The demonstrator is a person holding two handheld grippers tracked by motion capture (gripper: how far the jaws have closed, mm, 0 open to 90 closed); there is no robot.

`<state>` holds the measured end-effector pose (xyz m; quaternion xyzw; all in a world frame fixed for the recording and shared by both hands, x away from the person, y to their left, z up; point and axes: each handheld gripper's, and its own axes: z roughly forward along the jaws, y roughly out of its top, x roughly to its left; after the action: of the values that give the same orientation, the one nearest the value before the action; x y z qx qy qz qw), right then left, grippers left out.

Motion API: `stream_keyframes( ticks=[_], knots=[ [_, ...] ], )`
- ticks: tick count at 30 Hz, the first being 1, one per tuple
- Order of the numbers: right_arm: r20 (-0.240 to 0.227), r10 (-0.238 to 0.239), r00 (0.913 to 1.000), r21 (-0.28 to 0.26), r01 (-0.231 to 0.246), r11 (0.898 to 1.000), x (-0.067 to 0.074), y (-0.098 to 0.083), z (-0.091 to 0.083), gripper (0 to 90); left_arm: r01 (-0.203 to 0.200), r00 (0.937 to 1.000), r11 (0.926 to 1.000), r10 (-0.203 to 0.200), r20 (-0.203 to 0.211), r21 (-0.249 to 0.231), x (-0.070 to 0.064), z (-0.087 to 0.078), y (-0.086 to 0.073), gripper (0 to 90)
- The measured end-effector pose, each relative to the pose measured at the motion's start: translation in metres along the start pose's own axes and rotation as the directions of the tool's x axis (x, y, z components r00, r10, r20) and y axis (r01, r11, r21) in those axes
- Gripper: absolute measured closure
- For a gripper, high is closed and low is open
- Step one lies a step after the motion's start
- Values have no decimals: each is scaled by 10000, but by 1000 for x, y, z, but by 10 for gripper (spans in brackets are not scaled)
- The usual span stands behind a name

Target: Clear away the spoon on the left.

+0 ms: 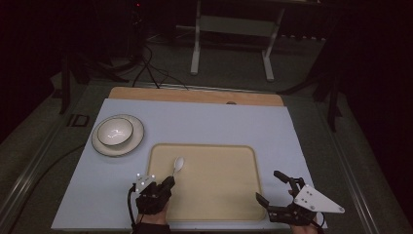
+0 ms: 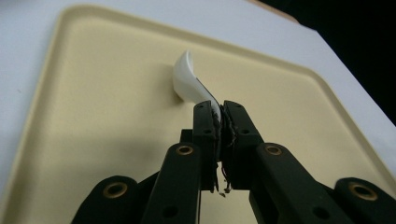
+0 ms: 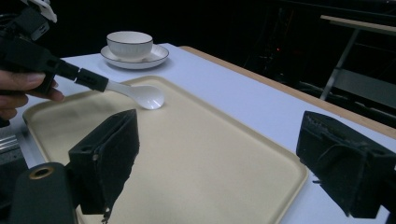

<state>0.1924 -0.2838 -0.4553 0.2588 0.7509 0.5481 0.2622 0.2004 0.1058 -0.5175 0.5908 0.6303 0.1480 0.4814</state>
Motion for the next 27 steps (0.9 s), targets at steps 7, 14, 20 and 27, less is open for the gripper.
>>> stream_keyframes(
  ticks=[7, 14, 20, 27],
  knots=[
    [-71, -21, 10000, 83, 22, 10000, 0, 0, 1, 133, -144, 9999, 9991, 145, -33, 389, 0, 3, -7, 839],
    [-76, 0, 10000, 69, 0, 10000, 0, 0, 1, 133, -234, 9994, 9966, 252, -218, 788, 0, 6, -11, 801],
    [-147, 21, 9999, 107, -20, 9999, 0, -1, 1, 133, -323, 9987, 9894, 377, -356, 1413, 2, 11, -15, 787],
    [-183, 11, 9998, 130, -8, 9999, 0, -1, 1, 135, -510, 9973, 9804, 603, -431, 1905, 3, 16, -17, 787]
  ],
)
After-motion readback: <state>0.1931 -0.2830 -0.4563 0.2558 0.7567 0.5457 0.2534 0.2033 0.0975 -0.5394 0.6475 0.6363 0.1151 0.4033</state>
